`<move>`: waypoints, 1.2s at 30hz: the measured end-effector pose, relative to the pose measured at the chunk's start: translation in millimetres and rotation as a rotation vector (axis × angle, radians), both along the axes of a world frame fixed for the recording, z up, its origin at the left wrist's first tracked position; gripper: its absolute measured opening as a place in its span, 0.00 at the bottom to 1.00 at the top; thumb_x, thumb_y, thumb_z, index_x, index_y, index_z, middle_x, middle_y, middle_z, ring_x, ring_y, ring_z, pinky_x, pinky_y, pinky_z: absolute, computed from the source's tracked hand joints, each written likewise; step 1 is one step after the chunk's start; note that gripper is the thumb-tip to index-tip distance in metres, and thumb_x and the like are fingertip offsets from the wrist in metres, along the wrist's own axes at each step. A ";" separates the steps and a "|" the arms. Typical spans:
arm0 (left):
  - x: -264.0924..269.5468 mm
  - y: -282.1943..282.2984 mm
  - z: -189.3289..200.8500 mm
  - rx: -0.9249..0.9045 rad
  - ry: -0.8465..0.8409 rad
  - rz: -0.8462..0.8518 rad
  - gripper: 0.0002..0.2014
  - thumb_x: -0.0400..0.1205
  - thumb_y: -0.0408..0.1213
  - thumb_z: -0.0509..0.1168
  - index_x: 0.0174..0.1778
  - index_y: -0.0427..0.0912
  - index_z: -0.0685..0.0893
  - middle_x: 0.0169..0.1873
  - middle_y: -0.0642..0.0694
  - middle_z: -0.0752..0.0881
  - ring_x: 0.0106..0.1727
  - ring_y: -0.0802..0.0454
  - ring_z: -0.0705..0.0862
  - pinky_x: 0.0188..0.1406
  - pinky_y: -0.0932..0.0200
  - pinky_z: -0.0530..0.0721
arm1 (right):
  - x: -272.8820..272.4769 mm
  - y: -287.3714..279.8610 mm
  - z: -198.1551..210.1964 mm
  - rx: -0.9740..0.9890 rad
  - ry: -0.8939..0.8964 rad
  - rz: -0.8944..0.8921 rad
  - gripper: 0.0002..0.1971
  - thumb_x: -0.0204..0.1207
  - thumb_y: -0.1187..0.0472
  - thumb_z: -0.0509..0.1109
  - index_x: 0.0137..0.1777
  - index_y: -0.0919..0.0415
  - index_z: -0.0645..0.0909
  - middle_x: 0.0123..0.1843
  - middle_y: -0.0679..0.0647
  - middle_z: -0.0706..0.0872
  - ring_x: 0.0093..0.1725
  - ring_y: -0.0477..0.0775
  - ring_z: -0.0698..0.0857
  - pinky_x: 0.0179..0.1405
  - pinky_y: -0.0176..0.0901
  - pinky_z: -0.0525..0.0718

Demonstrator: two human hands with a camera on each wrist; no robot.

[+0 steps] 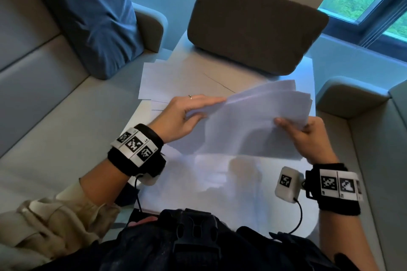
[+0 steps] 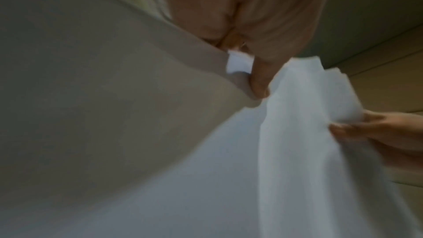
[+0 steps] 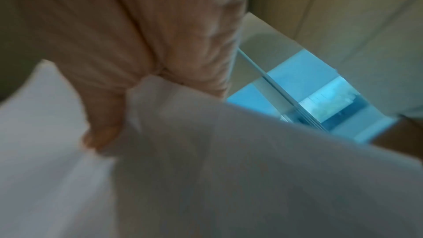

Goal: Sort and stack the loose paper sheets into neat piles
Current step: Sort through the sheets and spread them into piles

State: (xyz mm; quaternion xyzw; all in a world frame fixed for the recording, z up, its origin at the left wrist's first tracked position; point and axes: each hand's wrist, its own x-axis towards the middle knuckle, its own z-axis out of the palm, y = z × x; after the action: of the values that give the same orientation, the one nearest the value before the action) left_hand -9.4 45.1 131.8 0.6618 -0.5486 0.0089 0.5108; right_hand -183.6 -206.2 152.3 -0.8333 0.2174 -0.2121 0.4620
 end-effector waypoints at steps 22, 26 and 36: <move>42.6 48.9 -141.6 1.342 0.309 0.439 0.31 0.73 0.42 0.72 0.73 0.42 0.74 0.70 0.41 0.76 0.69 0.43 0.76 0.65 0.56 0.75 | -60.6 19.7 -182.9 -0.047 0.900 -0.068 0.20 0.77 0.52 0.70 0.64 0.61 0.74 0.59 0.58 0.85 0.56 0.60 0.83 0.56 0.46 0.80; 55.3 42.0 -151.6 1.281 0.385 0.557 0.26 0.75 0.41 0.70 0.70 0.42 0.76 0.69 0.40 0.77 0.69 0.42 0.76 0.68 0.54 0.75 | -69.4 20.2 -194.0 -0.090 0.915 -0.130 0.33 0.71 0.49 0.76 0.73 0.60 0.69 0.70 0.61 0.71 0.68 0.61 0.76 0.69 0.52 0.75; 97.6 25.2 -166.2 1.043 0.686 0.873 0.33 0.76 0.39 0.68 0.74 0.28 0.65 0.68 0.31 0.75 0.69 0.34 0.74 0.63 0.49 0.75 | -95.0 18.0 -208.5 -0.120 1.034 -0.206 0.49 0.65 0.27 0.67 0.83 0.45 0.53 0.86 0.50 0.43 0.84 0.56 0.45 0.72 0.78 0.60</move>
State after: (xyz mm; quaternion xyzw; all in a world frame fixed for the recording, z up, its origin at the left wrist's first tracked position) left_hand 88.2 70.3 -34.4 0.9401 0.0191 -0.2563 0.2239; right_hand -278.6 -188.2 -56.3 -0.8283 0.4849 0.1702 0.2230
